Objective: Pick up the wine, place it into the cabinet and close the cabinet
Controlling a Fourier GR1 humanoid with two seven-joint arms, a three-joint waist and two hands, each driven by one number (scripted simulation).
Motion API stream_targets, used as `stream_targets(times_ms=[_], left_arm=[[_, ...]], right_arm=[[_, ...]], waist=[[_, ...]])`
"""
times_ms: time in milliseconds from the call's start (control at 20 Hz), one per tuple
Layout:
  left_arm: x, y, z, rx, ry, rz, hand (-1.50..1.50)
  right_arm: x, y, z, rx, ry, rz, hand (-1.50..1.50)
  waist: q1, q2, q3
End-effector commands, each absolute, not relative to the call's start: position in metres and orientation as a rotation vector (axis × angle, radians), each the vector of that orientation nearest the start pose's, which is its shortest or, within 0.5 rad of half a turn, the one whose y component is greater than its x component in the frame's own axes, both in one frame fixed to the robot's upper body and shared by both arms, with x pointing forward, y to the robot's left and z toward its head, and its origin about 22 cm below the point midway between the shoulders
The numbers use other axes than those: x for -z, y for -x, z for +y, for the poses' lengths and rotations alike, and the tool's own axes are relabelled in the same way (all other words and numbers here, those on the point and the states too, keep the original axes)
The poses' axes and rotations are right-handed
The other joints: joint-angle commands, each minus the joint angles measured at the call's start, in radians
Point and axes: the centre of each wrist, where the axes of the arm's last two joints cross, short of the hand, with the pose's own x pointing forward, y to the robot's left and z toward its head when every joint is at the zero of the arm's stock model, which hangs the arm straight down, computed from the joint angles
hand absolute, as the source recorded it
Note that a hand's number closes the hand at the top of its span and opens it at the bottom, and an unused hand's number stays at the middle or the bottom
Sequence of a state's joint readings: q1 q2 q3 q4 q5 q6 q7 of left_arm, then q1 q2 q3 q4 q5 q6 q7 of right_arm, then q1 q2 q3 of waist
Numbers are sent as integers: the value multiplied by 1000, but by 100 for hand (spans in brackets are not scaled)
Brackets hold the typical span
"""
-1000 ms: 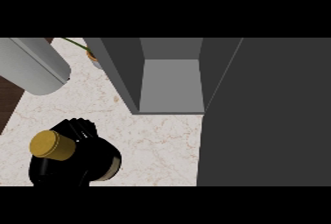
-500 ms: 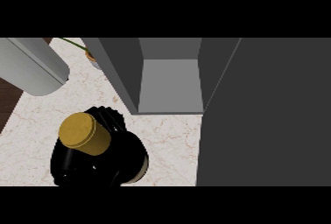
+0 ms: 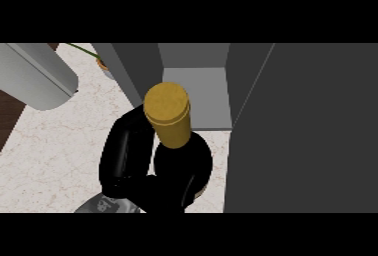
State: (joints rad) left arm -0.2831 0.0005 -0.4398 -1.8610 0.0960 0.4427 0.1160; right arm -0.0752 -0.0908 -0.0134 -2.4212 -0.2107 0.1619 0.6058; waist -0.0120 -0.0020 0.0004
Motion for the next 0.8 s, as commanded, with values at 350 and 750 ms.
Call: stream_targets(times_ms=[350, 750], left_arm=[[-142, -248, 59, -65, 244, -1911, 150], [-124, -290, 54, -39, 158, -1936, 150]], right_arm=[[-204, -130, -234, -304, -254, -1908, -150], [-210, -131, -229, -296, -280, -1931, -150]], waist=[[3, -1, 0], [-4, 2, -1]])
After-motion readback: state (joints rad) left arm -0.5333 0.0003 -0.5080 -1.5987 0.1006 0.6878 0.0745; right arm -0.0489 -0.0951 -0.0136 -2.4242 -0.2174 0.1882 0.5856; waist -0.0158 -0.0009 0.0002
